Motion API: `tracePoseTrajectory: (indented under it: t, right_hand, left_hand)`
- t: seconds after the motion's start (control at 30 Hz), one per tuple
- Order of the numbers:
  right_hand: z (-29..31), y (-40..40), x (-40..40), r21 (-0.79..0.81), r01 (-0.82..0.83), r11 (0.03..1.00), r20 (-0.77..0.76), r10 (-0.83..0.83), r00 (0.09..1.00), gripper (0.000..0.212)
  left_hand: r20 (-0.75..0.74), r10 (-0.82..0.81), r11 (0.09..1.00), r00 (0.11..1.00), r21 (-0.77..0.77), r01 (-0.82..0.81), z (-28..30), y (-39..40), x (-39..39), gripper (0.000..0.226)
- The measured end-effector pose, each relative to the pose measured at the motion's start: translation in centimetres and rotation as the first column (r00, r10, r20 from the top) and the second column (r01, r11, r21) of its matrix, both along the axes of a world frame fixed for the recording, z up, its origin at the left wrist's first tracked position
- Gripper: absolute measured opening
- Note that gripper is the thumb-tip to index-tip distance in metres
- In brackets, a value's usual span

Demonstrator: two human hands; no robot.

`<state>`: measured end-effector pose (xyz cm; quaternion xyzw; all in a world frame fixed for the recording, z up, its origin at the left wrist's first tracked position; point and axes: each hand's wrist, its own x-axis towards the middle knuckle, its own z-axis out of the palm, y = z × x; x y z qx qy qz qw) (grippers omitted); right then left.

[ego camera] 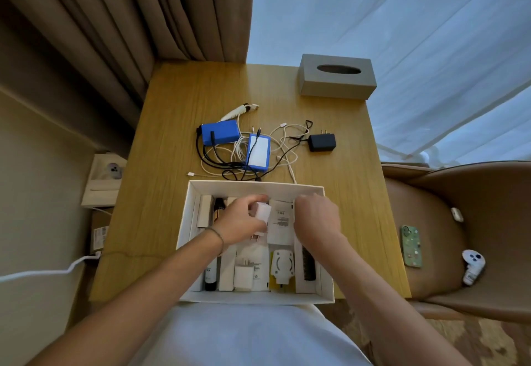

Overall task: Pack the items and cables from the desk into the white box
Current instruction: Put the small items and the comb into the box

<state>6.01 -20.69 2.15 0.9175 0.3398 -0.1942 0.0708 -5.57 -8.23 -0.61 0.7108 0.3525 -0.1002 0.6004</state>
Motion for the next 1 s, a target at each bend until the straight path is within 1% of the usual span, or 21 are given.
tracePoseTrajectory:
  t: [0.1,0.17,0.23,0.33,0.43,0.47,0.57,0.67,0.73,0.8,0.83,0.9,1.0]
  right_hand:
    - [1.1,-1.8,0.1,0.100,0.057,0.993,0.023,-0.060,0.998,0.024]
    - [1.5,-2.6,0.0,0.146,0.076,0.986,0.014,-0.079,0.997,0.031]
    - [1.8,-2.7,-0.5,0.176,0.052,0.983,0.008,-0.054,0.999,0.034]
    - [1.8,-2.5,-1.1,0.195,-0.002,0.981,0.066,-0.011,0.998,0.041]
    - [1.8,-2.2,-1.7,0.174,-0.018,0.985,0.100,0.000,0.995,0.035]
    - [1.9,-2.1,-1.8,0.170,-0.018,0.985,0.093,0.002,0.996,0.034]
    - [2.0,-2.1,-1.7,0.181,-0.012,0.983,0.086,-0.004,0.996,0.042]
    - [1.9,-2.4,-1.1,0.231,0.010,0.973,0.062,-0.025,0.998,0.042]
    - [2.1,-2.5,-0.8,0.282,0.012,0.959,0.053,-0.028,0.998,0.036]
    - [2.4,-2.3,-0.4,0.350,0.016,0.937,0.037,-0.031,0.999,0.023]
    - [2.5,-2.3,-0.2,0.382,0.022,0.924,0.027,-0.035,0.999,0.018]
    - [2.9,-1.7,0.5,0.443,0.034,0.896,0.010,-0.043,0.999,0.016]
    - [3.3,-0.2,1.8,0.550,0.055,0.833,0.023,-0.080,0.997,0.016]
  left_hand:
    - [-0.062,-0.010,0.977,0.998,0.211,0.023,-1.8,-1.4,0.7,0.084]
    - [-0.103,0.001,0.945,0.995,0.327,0.032,-2.6,-2.4,1.5,0.078]
    - [-0.130,0.002,0.923,0.992,0.382,0.048,-3.2,-3.5,2.4,0.068]
    - [-0.180,0.014,0.897,0.984,0.437,0.067,-3.8,-4.7,3.8,0.064]
    - [-0.281,0.005,0.831,0.960,0.535,0.152,-4.4,-5.5,4.9,0.058]
    - [-0.299,0.017,0.830,0.954,0.537,0.153,-4.5,-5.7,5.1,0.056]
    - [-0.308,0.056,0.847,0.950,0.519,0.118,-4.6,-5.8,5.6,0.052]
    - [-0.308,0.001,0.854,0.952,0.495,0.159,-4.4,-5.2,5.5,0.049]
    - [-0.299,-0.071,0.874,0.952,0.440,0.204,-4.1,-4.6,5.3,0.045]
    - [-0.281,-0.142,0.891,0.949,0.382,0.246,-3.3,-3.7,5.0,0.041]
    - [-0.266,-0.164,0.899,0.950,0.357,0.255,-2.8,-3.5,4.7,0.039]
    - [-0.214,-0.153,0.920,0.965,0.326,0.218,-1.4,-2.5,4.0,0.034]
    - [-0.070,-0.122,0.924,0.990,0.357,0.139,1.1,-0.6,2.8,0.017]
